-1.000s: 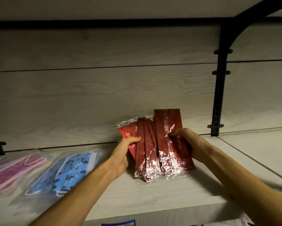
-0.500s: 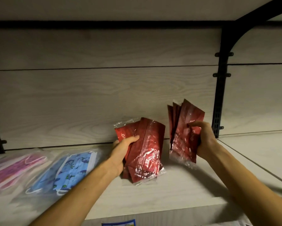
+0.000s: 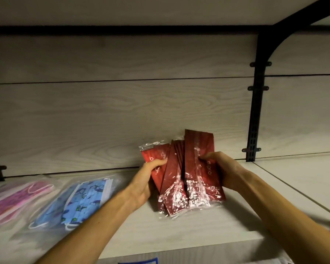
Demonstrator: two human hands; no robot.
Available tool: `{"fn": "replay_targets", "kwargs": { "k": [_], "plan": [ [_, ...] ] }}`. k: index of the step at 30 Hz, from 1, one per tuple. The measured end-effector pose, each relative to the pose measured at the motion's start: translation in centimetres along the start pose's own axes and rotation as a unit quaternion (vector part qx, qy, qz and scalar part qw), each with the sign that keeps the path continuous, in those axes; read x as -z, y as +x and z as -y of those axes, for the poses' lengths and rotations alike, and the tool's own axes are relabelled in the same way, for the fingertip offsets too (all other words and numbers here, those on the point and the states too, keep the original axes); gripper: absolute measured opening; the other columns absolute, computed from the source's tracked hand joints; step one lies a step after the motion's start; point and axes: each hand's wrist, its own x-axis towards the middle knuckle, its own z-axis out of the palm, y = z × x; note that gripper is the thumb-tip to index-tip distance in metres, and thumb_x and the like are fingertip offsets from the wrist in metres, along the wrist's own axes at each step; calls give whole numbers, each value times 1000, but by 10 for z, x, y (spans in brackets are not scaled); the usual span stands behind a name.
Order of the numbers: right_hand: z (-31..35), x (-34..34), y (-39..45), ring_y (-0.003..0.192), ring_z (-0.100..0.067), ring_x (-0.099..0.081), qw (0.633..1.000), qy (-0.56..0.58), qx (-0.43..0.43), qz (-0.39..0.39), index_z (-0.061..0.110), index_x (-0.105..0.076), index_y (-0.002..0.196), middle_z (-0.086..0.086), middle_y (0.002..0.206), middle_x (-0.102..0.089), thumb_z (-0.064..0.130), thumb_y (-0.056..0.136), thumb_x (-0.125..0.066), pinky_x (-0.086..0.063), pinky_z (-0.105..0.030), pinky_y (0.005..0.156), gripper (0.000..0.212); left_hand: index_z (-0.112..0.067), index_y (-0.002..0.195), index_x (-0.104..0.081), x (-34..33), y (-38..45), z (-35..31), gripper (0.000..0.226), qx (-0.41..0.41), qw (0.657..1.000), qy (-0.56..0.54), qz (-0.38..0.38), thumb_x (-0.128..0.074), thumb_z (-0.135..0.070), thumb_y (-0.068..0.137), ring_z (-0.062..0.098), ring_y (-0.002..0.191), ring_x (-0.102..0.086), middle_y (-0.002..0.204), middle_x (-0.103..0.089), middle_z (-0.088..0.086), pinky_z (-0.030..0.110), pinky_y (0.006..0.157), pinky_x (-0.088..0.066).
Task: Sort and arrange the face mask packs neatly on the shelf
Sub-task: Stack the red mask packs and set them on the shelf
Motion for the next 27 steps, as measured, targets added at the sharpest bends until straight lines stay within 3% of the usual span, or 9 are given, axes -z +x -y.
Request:
{"fn": "replay_targets", "kwargs": {
  "k": [3, 6, 8, 10, 14, 17, 20, 23, 27],
  "plan": [
    [7, 8, -2, 52, -17, -63, 995, 72, 47, -51, 9, -60, 98, -5, 67, -66, 16, 90, -57, -52, -27, 48, 11, 1, 127, -62, 0, 4, 2, 40, -10, 999, -17, -44, -65, -9, 88, 35, 94, -66, 114, -70, 28, 53, 105, -50],
    [13, 15, -6, 45, -14, -57, 985, 147, 57, -66, 12, -61, 83, -1, 59, -60, 19, 88, -59, -49, -25, 45, 9, -3, 107, -69, 4, 7, 5, 20, -44, 995, 8, -85, -72, -6, 87, 34, 90, -71, 99, -75, 20, 48, 94, -57],
    [16, 14, -9, 42, -13, -53, 987, 141, 45, -57, 13, -59, 74, 1, 56, -56, 21, 86, -59, -46, -23, 44, 14, -7, 105, -75, 8, 8, 6, 22, -54, 996, 31, -66, -79, -13, 84, 31, 91, -75, 98, -78, 16, 43, 89, -60],
    [17, 8, -10, 43, -12, -53, 993, 101, 35, -43, 11, -61, 78, -1, 59, -59, 19, 86, -60, -45, -22, 42, 12, -9, 106, -77, 10, 8, 7, 29, -59, 996, 56, -38, -84, -17, 79, 29, 92, -76, 99, -78, 15, 43, 89, -60],
    [11, -3, -8, 62, -21, -59, 999, -26, 30, -19, 8, -61, 102, -8, 75, -64, 21, 89, -63, -48, -32, 59, 18, -4, 105, -75, 5, 6, 11, 40, -56, 992, 110, 5, -90, -18, 71, 32, 87, -76, 98, -78, 18, 43, 85, -62],
    [7, -7, -7, 54, -16, -64, 998, -47, 24, -23, 6, -64, 100, -5, 68, -68, 22, 92, -64, -51, -27, 47, 18, -6, 106, -76, 2, 3, 10, 51, -43, 992, 115, 31, -92, -27, 63, 31, 88, -75, 100, -77, 19, 40, 81, -63],
    [7, -6, -7, 48, -15, -64, 994, -45, 47, -83, 4, -66, 96, -6, 61, -68, 23, 93, -65, -49, -24, 42, 19, -9, 108, -76, 3, 1, 7, 43, -20, 996, 82, 27, -85, -36, 76, 32, 86, -75, 101, -77, 19, 40, 77, -63],
    [8, 2, -5, 49, -18, -66, 985, 6, 81, -151, 3, -65, 97, -7, 61, -70, 20, 92, -67, -52, -27, 44, 17, -8, 118, -71, 2, 4, 5, 35, -18, 997, 66, -22, -74, -29, 90, 33, 84, -73, 102, -76, 21, 50, 87, -58],
    [9, 10, -2, 55, -18, -65, 969, 70, 117, -207, 2, -63, 100, -7, 65, -67, 17, 94, -64, -52, -33, 55, 17, -3, 128, -65, 0, 5, 1, 42, 1, 998, -4, -55, -68, -27, 93, 42, 115, -66, 122, -70, 24, 50, 104, -51]
  ]
}}
